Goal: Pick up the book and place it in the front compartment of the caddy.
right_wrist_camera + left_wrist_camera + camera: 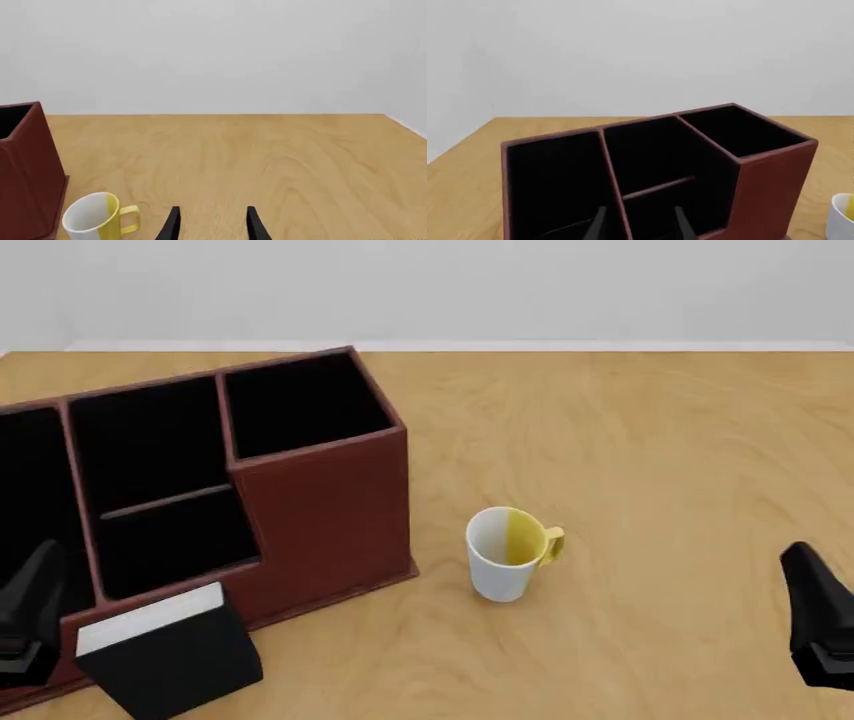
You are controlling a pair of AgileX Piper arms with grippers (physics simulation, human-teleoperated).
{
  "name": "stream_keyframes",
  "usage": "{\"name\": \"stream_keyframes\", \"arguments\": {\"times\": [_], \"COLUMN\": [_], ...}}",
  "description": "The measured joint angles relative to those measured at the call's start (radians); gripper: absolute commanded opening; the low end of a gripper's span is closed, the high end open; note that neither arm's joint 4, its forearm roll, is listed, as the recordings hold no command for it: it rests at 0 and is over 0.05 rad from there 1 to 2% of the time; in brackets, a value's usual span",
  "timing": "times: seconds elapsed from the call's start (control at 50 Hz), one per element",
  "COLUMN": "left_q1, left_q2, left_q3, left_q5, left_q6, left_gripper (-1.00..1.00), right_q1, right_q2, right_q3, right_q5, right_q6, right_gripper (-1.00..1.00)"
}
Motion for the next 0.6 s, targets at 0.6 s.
{"name": "stream_keyframes", "arguments": {"times": [0.6], "left_q1": [-0.257], "left_q2": [0.176], "left_q3": [-0.27], "left_q5": [0.112], "left_q6": [0.145], "left_gripper": [1.0], "right_q1": [-0.001], "right_q2": [0.033], "right_q3": [0.0], "right_q5": [-0.019], "right_q6": [0.002], "right_gripper": [1.0]}}
